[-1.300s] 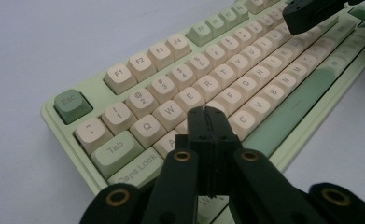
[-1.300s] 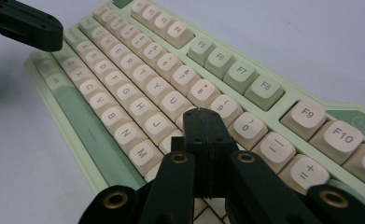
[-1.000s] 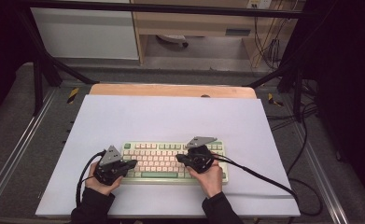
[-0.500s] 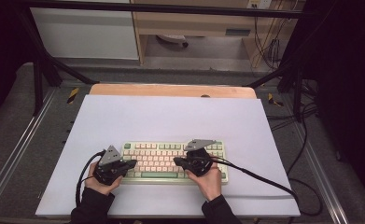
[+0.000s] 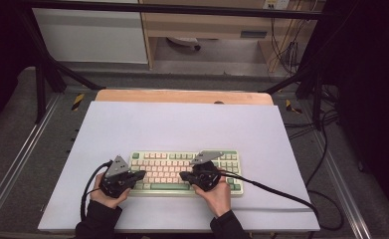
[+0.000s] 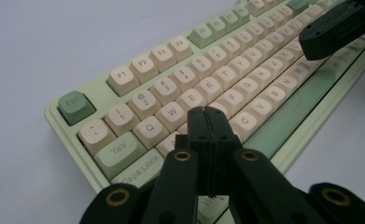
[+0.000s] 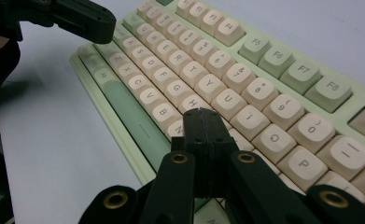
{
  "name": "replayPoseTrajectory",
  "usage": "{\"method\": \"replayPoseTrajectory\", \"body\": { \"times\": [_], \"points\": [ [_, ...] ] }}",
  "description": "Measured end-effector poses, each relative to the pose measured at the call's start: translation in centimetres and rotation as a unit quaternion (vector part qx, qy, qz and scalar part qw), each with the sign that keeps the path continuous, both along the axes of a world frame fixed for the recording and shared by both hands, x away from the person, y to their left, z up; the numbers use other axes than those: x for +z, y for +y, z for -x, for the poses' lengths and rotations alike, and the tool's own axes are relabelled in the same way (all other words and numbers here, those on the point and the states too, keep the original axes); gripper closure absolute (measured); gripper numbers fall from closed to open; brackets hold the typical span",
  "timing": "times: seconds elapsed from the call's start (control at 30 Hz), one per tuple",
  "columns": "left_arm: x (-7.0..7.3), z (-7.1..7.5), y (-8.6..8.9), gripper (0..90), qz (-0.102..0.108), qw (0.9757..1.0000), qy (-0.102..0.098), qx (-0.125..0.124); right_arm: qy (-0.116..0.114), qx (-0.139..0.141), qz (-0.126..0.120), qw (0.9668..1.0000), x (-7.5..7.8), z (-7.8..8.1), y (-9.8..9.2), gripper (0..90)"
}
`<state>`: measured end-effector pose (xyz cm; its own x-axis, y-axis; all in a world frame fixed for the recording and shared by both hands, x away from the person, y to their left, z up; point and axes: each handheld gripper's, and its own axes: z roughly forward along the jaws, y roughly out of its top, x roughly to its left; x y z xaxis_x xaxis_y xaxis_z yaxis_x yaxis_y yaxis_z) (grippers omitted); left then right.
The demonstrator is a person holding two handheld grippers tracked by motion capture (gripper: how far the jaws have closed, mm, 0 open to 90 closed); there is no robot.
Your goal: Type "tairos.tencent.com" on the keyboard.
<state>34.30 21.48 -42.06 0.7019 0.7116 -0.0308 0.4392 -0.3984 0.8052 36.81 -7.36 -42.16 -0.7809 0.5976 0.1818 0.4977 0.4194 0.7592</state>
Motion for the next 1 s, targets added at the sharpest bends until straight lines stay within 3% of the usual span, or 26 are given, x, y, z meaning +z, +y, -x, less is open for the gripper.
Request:
{"method": "replayPoseTrajectory", "body": {
  "times": [0.63,1.0],
  "points": [
    [0.1,0.1,0.0,89.8,0.001,1.0000,-0.002,-0.002,0.003,0.004,0.016,0.9999,-1.2,0.1,0.6,90.0],
    [0.2,0.1,0.0,89.8,0.002,1.0000,-0.002,-0.003,-0.011,0.000,0.011,0.9999,0.5,0.1,-0.3,90.0]
  ]
}}
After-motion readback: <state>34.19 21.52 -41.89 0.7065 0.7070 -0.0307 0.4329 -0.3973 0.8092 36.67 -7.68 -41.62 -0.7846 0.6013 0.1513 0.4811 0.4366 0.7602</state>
